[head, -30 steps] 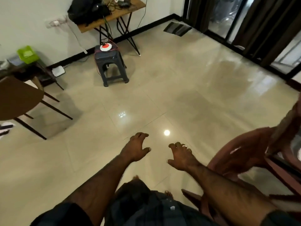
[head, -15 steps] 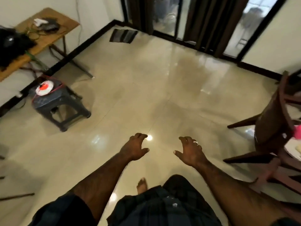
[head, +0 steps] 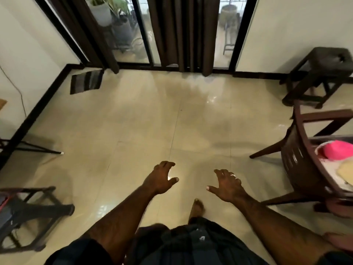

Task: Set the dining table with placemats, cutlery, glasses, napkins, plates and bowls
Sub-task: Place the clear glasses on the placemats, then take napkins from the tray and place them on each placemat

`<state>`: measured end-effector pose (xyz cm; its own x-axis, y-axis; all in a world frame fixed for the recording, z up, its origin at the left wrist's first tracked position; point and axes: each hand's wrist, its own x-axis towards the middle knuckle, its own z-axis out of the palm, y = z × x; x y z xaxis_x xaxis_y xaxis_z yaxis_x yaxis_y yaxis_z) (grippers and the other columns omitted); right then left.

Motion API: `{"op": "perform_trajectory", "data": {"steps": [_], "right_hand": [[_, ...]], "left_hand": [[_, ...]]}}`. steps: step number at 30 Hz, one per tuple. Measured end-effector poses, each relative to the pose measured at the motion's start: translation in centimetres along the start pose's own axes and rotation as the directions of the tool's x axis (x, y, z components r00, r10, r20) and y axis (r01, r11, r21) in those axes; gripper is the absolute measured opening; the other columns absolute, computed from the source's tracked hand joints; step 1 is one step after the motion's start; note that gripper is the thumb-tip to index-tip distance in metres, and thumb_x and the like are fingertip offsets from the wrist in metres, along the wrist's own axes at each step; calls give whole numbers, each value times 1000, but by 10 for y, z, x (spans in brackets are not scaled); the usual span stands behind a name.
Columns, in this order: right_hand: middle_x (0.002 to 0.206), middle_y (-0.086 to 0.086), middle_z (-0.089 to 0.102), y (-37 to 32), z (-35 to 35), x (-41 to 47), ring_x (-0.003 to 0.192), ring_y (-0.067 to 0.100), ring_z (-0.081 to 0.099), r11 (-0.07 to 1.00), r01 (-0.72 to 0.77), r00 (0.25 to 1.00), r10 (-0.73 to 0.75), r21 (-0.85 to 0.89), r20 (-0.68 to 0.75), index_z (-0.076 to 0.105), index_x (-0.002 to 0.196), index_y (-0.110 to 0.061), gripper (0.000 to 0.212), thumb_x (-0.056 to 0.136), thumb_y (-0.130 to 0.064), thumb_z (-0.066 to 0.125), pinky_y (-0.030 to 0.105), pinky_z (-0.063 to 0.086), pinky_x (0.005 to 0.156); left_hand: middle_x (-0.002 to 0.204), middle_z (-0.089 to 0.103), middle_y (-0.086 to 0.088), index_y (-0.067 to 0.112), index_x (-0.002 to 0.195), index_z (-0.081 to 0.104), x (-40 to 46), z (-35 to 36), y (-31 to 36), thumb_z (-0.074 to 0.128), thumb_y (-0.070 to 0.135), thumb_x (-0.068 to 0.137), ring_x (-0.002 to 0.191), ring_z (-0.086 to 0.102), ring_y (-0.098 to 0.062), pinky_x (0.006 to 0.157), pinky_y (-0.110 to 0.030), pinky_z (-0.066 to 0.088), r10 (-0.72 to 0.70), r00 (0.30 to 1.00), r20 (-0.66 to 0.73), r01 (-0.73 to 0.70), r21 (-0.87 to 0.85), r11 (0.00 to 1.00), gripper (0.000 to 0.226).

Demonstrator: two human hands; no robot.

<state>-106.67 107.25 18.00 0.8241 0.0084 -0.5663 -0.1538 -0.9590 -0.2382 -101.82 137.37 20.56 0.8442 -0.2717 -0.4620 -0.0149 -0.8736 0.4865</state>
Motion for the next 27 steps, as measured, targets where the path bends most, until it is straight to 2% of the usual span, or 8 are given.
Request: {"op": "perform_trajectory", "data": {"steps": [4, 7, 10, 15, 20, 24, 27], "right_hand": [[167, 6, 28, 4, -84, 69, 149, 33, 33, 1000, 10, 999, -11, -16, -51, 25, 161, -29, 98, 85, -82, 54, 51, 35, 116], [167, 5, 29, 15, -137, 123, 150, 32, 33, 999, -16, 989, 20, 33, -150, 28, 161, -31, 98, 83, -84, 54, 50, 36, 117], [168, 5, 28, 33, -174, 180, 150, 32, 33, 992, -94, 978, 109, 87, -177, 28, 161, -31, 100, 81, -87, 53, 50, 37, 117], [169, 7, 25, 65, -216, 258, 151, 34, 32, 942, -279, 946, 303, 187, -115, 24, 161, -31, 103, 80, -88, 52, 53, 35, 117], [170, 7, 22, 94, -271, 308, 154, 34, 26, 853, -392, 874, 462, 346, -150, 22, 162, -32, 103, 80, -88, 52, 56, 30, 120], [170, 6, 21, 132, -304, 335, 154, 34, 25, 759, -439, 801, 573, 481, -174, 21, 162, -33, 103, 80, -88, 51, 56, 28, 121], [171, 5, 17, 178, -323, 357, 156, 33, 20, 680, -477, 767, 631, 557, -116, 19, 163, -33, 107, 76, -88, 48, 55, 24, 123]], "left_hand": [[160, 41, 0, 26, 156, 43, 86, -52, 33, 64, 57, 97, 144, 40, -27, 115, -44, 42, 35, 997, -71, -38, -51, 998, 69], [159, 42, 0, 27, 155, 44, 156, -79, 43, 63, 60, 97, 144, 40, -27, 115, -44, 42, 83, 996, -35, -84, -44, 995, 70], [159, 42, 1, 27, 156, 44, 244, -104, 51, 62, 66, 94, 145, 39, -27, 116, -43, 40, 134, 991, 16, -134, -19, 991, 75], [163, 37, 1, 29, 158, 39, 393, -147, 98, 61, 66, 95, 149, 33, -25, 119, -42, 36, 257, 958, 126, -264, 39, 964, 77], [164, 35, 0, 32, 160, 34, 515, -185, 179, 53, 74, 94, 148, 34, -28, 118, -48, 40, 408, 854, 321, -473, 157, 867, 81], [162, 37, 1, 30, 159, 37, 602, -195, 267, 35, 91, 82, 146, 35, -28, 116, -48, 42, 493, 781, 383, -591, 200, 781, 98], [162, 37, -1, 28, 159, 37, 657, -180, 332, 43, 82, 89, 146, 35, -28, 116, -46, 41, 525, 735, 430, -646, 206, 735, 89]]}}
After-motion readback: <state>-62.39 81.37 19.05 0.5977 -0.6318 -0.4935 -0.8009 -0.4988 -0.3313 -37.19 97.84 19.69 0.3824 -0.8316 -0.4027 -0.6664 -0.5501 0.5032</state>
